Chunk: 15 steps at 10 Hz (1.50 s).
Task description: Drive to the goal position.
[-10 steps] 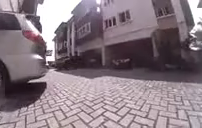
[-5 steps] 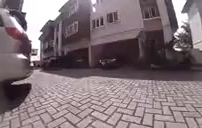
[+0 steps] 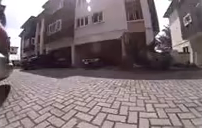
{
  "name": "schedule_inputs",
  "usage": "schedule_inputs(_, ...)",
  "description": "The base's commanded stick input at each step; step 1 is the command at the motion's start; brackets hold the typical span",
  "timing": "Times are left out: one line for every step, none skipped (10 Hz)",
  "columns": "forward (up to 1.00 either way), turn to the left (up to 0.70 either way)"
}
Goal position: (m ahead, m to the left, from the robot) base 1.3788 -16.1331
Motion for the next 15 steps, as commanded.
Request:
schedule_inputs(0.00, -0.70)
schedule_inputs(0.00, -0.70)
schedule_inputs(0.00, -0.70)
schedule_inputs(0.00, -0.70)
schedule_inputs(0.00, -0.70)
schedule_inputs(0.00, -0.70)
schedule_inputs(0.00, -0.70)
schedule_inputs(0.00, -0.70)
schedule_inputs(0.00, -0.70)
schedule_inputs(0.00, -0.70)
schedule_inputs(0.00, -0.70)
schedule_inputs(0.00, -0.70)
schedule_inputs(0.00, -0.70)
schedule_inputs(0.00, -0.70)
schedule_inputs(0.00, -0.70)
